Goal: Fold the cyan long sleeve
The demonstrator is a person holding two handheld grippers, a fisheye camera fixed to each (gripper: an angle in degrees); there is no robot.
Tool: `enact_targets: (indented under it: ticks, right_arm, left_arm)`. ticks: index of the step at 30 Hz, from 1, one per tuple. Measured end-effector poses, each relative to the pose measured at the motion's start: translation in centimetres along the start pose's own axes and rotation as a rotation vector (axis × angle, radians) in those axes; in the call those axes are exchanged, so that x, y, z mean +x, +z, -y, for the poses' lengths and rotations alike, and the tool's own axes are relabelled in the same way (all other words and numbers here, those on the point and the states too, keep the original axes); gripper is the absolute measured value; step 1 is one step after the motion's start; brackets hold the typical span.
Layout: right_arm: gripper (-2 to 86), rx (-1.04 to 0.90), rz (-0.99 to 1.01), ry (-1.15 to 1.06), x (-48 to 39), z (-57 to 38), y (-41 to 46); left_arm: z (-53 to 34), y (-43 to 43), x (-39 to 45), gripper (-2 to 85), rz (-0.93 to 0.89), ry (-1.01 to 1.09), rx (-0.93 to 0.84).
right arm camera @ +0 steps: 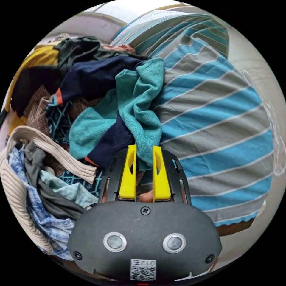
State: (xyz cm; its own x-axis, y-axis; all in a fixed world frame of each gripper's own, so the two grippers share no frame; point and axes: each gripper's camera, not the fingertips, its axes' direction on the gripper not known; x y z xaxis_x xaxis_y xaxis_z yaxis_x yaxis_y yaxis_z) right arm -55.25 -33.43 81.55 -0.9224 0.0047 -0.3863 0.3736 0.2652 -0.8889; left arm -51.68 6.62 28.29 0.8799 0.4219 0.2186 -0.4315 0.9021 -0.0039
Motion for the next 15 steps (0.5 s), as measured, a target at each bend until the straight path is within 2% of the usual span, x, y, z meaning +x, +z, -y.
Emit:
enact_targets:
  ticks: [5, 6, 8, 10, 11, 13, 15]
  right_arm:
    - [4.5, -0.174, -0.005, -0.073, 2.1, 1.9, 3.8]
    - [3.4, -0.186, 0.059, -0.039, 3.4, 2.0, 3.6]
    - [2.5, -0.09, 0.258, 0.114, 6.9, 1.4, 1.4]
    - [1.8, 0.145, 0.779, 0.371, 13.1, -0.8, -1.8]
    - [1.7, 0.208, 0.917, 0.428, 14.5, -1.6, -2.4]
    - [1.4, 0.451, 1.38, 0.594, 18.5, -4.3, -4.0]
    - [1.2, 0.605, 1.621, 0.635, 20.0, -5.4, -6.0]
  left_arm:
    - [2.2, -0.1, -0.5, 0.4, 0.015, 0.006, -0.038]
    - [2.6, -0.2, -0.6, 0.5, 0.009, 0.006, -0.04]
    - [3.0, -0.5, -0.9, 0.5, -0.01, 0.006, -0.033]
    - [3.3, -1.1, -1.4, 0.5, -0.033, 0.0, -0.013]
    - [3.3, -1.4, -1.6, 0.5, -0.039, -0.006, -0.006]
    - [3.3, -2.7, -2.8, 0.6, -0.069, -0.05, 0.034]
    - [3.0, -4.0, -4.0, 0.6, -0.099, -0.103, 0.077]
